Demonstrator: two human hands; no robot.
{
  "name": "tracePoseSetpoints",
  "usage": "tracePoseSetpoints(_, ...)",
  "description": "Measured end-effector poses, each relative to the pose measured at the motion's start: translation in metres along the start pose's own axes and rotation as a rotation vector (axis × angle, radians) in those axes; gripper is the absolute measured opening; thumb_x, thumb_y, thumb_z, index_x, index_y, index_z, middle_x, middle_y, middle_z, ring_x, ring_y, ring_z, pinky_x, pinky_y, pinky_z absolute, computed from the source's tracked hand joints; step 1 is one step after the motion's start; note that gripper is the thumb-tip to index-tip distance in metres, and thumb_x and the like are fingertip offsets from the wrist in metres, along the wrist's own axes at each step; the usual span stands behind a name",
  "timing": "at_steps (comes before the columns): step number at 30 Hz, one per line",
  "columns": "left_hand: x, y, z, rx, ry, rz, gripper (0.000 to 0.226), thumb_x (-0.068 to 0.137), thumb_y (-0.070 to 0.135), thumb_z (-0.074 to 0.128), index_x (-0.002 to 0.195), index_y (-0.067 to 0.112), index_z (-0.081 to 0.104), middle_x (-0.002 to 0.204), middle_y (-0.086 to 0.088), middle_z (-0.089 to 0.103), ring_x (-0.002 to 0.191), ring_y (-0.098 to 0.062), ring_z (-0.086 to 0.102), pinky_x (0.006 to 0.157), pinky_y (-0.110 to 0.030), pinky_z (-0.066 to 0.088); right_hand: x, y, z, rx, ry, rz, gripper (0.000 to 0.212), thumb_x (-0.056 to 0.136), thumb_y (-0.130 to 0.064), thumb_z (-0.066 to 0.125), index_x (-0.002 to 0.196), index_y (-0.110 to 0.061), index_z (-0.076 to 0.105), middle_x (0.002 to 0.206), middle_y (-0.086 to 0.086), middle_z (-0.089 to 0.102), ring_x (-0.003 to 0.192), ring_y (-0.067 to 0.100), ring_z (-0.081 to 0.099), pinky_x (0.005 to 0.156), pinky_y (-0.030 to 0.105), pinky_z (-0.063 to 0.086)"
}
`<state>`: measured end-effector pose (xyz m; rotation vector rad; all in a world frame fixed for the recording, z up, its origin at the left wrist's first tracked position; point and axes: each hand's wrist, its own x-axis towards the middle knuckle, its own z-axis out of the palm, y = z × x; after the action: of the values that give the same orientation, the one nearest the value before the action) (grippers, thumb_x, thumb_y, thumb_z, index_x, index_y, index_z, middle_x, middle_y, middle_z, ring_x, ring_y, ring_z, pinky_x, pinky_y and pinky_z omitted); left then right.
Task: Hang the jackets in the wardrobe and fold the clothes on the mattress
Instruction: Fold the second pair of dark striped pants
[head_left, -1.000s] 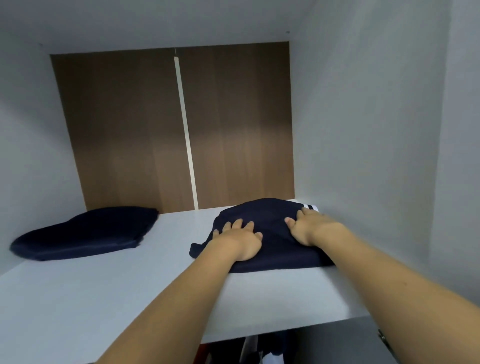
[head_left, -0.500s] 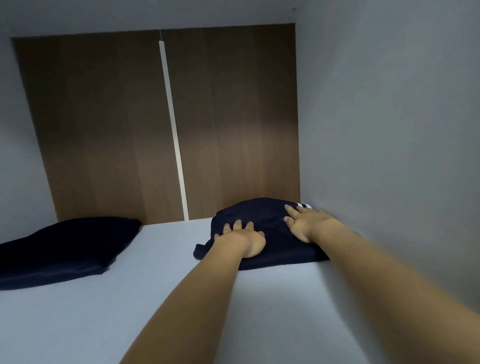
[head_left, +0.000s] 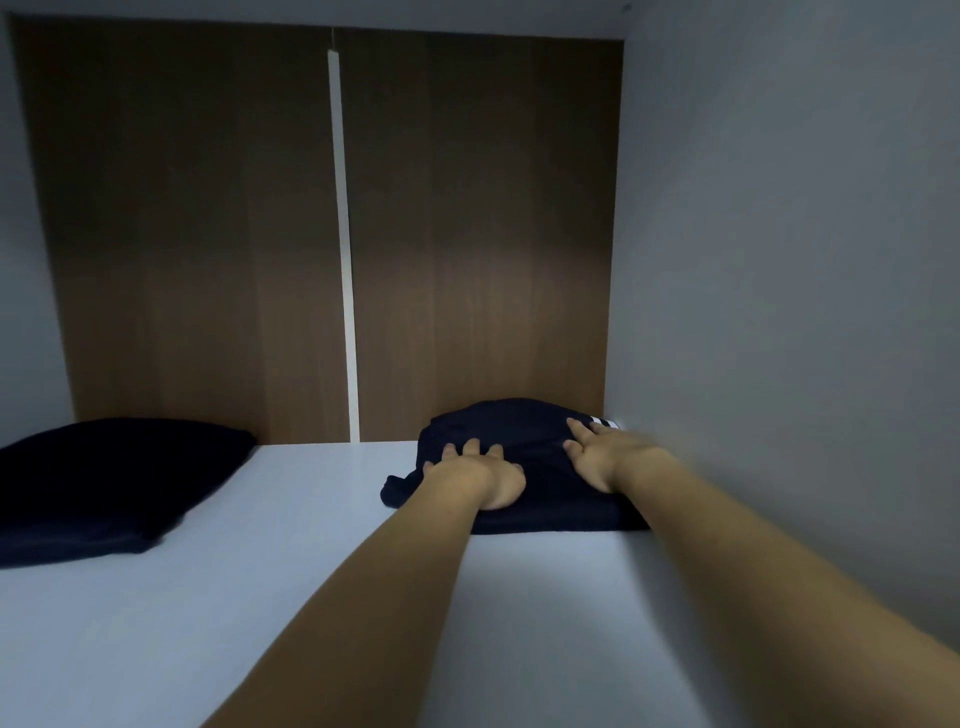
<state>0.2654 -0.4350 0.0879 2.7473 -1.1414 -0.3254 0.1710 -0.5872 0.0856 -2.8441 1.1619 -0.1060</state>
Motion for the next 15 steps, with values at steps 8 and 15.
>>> tracePoseSetpoints(8,0.007,0.001,0.002,-0.031,0.006,-0.003,0.062,0.103,0.047,0.022,0.158,0.030,0.001,0.165,0.004,-0.011,0.151,-0.027,-0.014,0.121,-0.055,-0.004,0.011,0.004,0.002,0.016,-0.011,-0.024,0.058,0.104,-0.046,0.013,0.157,-0.027,-0.002,0.165,0.003,0.000,0.152,0.022,-0.002,0.122,0.040,0.004)
tracePoseSetpoints(15,0.006,0.001,0.001,-0.083,0.063,0.016,0.059,0.103,0.041,0.025,0.158,0.025,0.012,0.166,0.000,0.000,0.152,-0.029,-0.003,0.121,-0.054,0.003,-0.011,0.002,-0.009,0.041,0.075,-0.073,0.056,0.105,-0.043,0.021,0.152,-0.013,0.026,0.160,0.009,0.023,0.150,0.025,0.012,0.119,0.039,0.019)
